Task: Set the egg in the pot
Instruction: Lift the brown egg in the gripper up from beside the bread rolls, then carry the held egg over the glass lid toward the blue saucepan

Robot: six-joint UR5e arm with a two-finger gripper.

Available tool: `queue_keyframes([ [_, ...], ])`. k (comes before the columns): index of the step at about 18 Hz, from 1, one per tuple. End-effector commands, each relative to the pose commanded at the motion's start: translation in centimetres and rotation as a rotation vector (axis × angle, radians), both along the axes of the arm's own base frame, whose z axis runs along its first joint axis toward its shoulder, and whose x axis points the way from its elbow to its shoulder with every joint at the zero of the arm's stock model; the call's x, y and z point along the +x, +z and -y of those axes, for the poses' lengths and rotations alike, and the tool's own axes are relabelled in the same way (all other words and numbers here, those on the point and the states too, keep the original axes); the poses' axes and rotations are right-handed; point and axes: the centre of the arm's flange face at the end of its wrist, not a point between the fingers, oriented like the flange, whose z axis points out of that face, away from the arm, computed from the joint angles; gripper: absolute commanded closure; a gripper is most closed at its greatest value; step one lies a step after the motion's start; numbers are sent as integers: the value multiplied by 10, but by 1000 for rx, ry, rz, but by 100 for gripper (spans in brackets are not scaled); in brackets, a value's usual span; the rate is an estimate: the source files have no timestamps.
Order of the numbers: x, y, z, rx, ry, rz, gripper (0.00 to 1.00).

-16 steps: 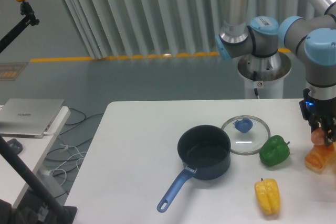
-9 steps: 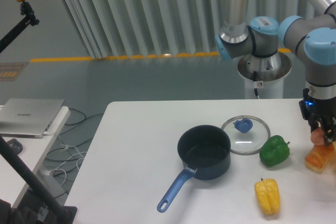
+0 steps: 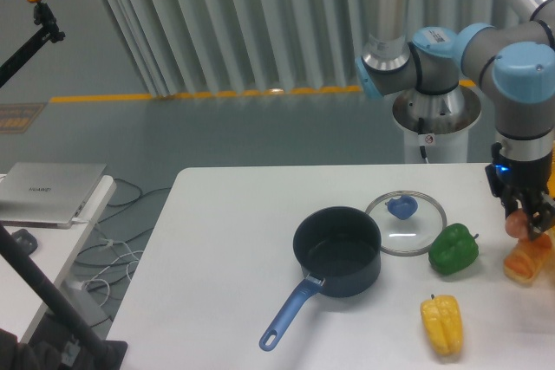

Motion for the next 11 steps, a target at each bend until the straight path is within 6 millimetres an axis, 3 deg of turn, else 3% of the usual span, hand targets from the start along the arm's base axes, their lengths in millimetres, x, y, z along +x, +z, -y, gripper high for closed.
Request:
queue_keyframes([
  [5,38,9,-23,24,42,-8,91],
  [11,98,16,-55,55,116,-15,91],
])
